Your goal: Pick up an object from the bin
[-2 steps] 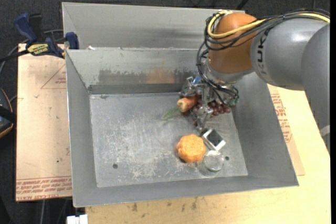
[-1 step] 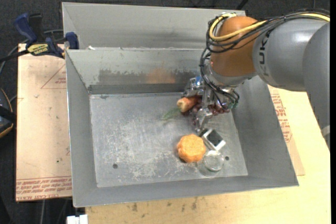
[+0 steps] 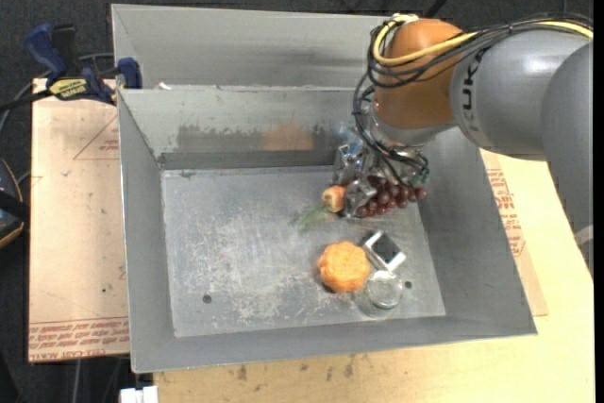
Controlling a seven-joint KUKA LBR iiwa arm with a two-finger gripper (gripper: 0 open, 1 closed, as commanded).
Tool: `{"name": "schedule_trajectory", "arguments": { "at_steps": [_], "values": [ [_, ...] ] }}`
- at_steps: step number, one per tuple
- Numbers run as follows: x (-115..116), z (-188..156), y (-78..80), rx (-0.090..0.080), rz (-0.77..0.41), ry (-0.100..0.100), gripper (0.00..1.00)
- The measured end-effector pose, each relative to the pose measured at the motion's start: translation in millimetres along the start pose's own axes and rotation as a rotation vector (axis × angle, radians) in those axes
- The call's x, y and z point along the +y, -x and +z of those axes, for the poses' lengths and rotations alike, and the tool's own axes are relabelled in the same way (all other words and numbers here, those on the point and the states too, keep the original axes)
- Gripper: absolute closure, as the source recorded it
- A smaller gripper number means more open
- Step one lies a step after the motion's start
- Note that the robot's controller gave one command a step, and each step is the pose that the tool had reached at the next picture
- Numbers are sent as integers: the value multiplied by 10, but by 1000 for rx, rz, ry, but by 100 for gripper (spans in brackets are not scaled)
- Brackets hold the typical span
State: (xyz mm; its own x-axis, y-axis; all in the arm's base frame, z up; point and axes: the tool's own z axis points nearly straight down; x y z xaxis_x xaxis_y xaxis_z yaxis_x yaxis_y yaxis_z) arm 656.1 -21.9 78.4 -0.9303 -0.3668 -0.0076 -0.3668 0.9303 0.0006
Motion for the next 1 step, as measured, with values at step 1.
{"name": "schedule_trajectory", "arguments": {
  "at_steps": [1],
  "values": [
    [0, 0, 0, 0, 0, 0, 100]
  ]
}}
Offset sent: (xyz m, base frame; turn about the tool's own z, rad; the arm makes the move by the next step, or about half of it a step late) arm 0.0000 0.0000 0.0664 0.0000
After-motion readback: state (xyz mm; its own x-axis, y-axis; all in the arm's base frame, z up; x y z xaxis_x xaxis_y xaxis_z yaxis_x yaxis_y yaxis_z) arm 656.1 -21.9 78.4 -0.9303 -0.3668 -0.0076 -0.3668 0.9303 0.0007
